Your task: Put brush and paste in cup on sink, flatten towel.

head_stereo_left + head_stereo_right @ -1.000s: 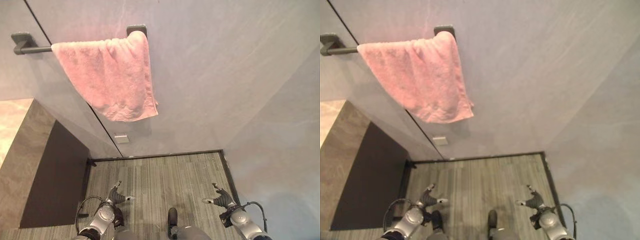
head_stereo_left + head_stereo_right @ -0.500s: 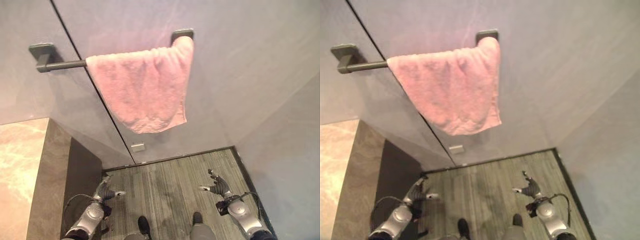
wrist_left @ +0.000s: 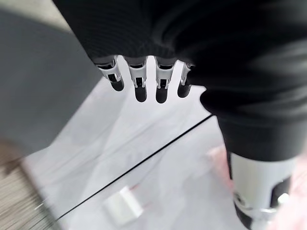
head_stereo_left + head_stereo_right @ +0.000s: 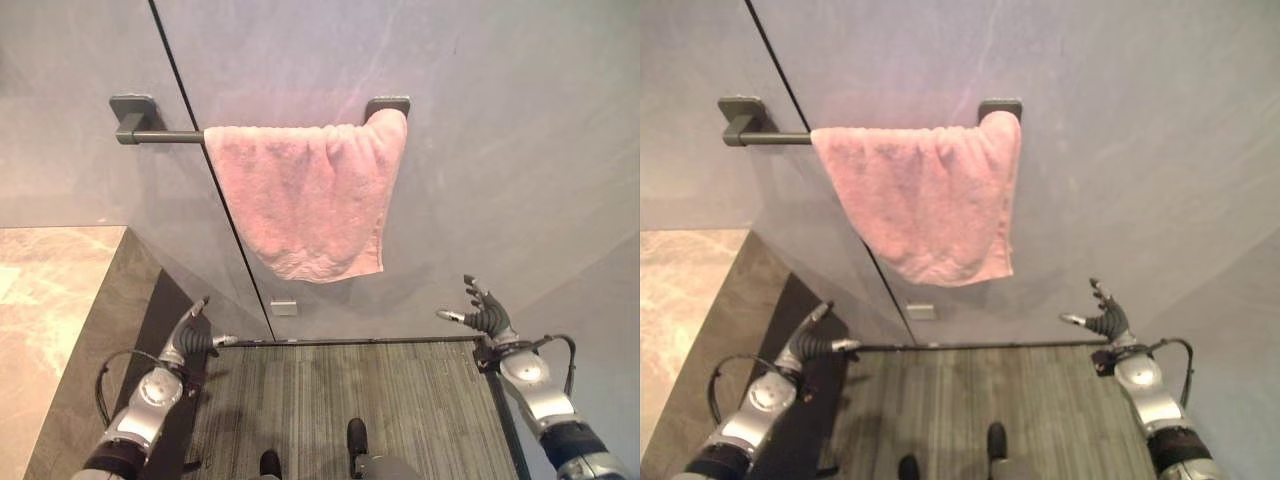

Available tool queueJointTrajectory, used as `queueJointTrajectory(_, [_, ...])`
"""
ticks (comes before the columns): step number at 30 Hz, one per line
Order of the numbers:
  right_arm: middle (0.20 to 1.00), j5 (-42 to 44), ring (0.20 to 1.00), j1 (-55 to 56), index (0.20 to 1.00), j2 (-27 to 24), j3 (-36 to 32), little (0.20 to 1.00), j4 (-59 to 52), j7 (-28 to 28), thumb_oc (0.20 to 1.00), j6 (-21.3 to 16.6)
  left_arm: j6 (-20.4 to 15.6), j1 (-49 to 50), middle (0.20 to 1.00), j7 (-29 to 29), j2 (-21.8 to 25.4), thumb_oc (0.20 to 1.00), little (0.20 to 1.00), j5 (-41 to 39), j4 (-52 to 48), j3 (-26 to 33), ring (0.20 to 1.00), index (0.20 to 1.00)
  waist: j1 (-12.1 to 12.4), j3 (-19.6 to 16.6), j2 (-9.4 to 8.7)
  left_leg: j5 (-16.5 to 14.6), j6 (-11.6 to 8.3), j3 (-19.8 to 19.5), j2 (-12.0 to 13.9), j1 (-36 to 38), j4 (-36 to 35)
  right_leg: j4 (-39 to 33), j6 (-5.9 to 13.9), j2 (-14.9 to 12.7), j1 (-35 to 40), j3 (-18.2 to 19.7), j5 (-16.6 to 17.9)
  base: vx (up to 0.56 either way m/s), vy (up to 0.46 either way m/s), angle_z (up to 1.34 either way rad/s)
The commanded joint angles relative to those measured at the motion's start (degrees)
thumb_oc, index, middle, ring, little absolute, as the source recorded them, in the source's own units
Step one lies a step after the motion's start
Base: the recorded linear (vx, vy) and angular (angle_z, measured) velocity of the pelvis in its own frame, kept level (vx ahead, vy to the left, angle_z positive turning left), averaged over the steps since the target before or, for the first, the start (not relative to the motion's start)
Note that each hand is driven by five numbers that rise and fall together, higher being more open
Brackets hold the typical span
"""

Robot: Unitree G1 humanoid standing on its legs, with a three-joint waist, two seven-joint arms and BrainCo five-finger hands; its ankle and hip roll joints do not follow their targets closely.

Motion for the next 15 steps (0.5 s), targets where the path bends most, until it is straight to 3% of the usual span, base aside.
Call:
queueJointTrajectory(1, [1.000,5.0,1.000,-5.5,1.000,-0.5,4.8,1.000,-0.1,3.0,1.000,-0.9,-3.1,-6.8,1.000,-1.5,4.8,1.000,1.000,-5.6,0.5,-2.0,1.000,1.000,0.9,-2.7,-0.91,3.4,-0.78,2.8,-1.6,-2.0,1.0,0.5,5.48,-4.7,3.3,0.6,-2.7,0.00,0.000,0.00])
queueJointTrajectory(6, [1.000,11.6,1.000,-20.8,1.000,2.0,16.0,1.000,1.6,5.4,1.000,2.1,-2.8,-20.0,1.000,-3.7,7.9,1.000,1.000,-19.7,4.5,-6.1,1.000,1.000,1.3,-1.5,-0.63,4.0,-1.00,2.9,-1.7,-4.0,0.7,0.5,5.62,-5.0,1.2,0.6,-1.5,-0.04,0.018,0.03])
queueJointTrajectory(11, [1.000,12.2,1.000,-33.4,1.000,3.8,23.1,1.000,5.5,4.4,1.000,4.2,-3.4,-33.3,1.000,-3.3,12.1,1.000,1.000,-21.4,4.8,-13.8,1.000,1.000,1.1,0.3,-0.43,5.3,-1.40,3.2,-1.7,-9.4,0.7,0.5,6.13,-5.6,-4.5,1.2,0.8,-0.16,0.039,0.01])
queueJointTrajectory(15, [1.000,13.1,1.000,-40.5,1.000,8.7,25.0,1.000,12.2,2.1,1.000,4.1,-4.3,-40.8,1.000,-2.1,10.1,1.000,1.000,-24.1,3.8,-18.5,1.000,1.000,1.5,1.0,-0.17,6.1,-2.02,3.3,-1.7,-12.9,0.7,0.5,6.66,-6.2,-8.0,1.5,2.4,-0.08,0.039,0.05])
